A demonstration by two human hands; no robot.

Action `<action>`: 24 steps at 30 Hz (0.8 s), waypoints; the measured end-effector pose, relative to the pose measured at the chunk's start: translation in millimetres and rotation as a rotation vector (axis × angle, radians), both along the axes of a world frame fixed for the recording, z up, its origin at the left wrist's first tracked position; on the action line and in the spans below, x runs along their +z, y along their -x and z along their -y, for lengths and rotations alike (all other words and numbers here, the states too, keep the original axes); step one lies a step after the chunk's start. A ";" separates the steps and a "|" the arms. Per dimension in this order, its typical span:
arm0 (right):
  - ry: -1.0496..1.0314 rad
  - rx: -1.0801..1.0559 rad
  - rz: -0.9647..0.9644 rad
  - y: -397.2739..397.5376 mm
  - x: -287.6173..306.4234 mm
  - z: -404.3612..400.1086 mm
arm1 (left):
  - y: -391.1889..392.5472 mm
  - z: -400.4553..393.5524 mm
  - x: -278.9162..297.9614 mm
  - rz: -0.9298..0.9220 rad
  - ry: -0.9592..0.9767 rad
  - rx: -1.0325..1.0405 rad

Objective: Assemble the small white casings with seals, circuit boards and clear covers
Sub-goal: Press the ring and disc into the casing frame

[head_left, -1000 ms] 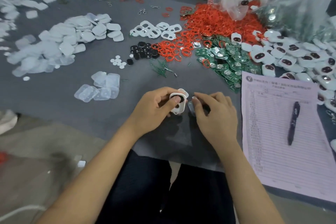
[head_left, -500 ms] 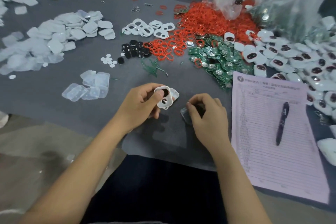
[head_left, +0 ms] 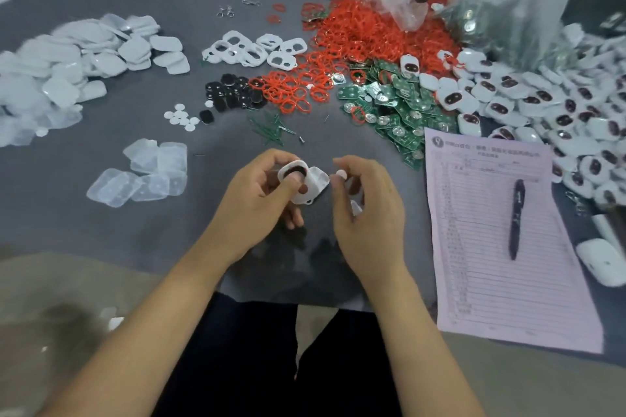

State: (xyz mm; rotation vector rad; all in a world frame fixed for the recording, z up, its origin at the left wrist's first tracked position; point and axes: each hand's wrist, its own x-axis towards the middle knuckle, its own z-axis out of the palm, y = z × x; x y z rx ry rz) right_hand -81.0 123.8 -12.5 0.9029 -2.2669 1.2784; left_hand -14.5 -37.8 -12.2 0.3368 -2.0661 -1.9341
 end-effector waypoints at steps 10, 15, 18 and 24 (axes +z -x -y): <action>0.068 -0.271 0.270 12.1 -7.4 -10.0 | -2.7 -3.5 1.6 -0.045 -0.160 0.056; 0.026 -0.323 0.313 13.2 -6.1 -8.1 | -0.1 -1.4 0.3 -0.038 -0.078 0.078; -0.024 -0.316 0.289 11.6 -2.6 -9.7 | 3.2 0.5 0.2 -0.049 -0.159 0.070; -0.255 -0.084 0.413 14.4 1.2 -42.0 | 7.1 2.5 -0.7 -0.001 -0.377 0.029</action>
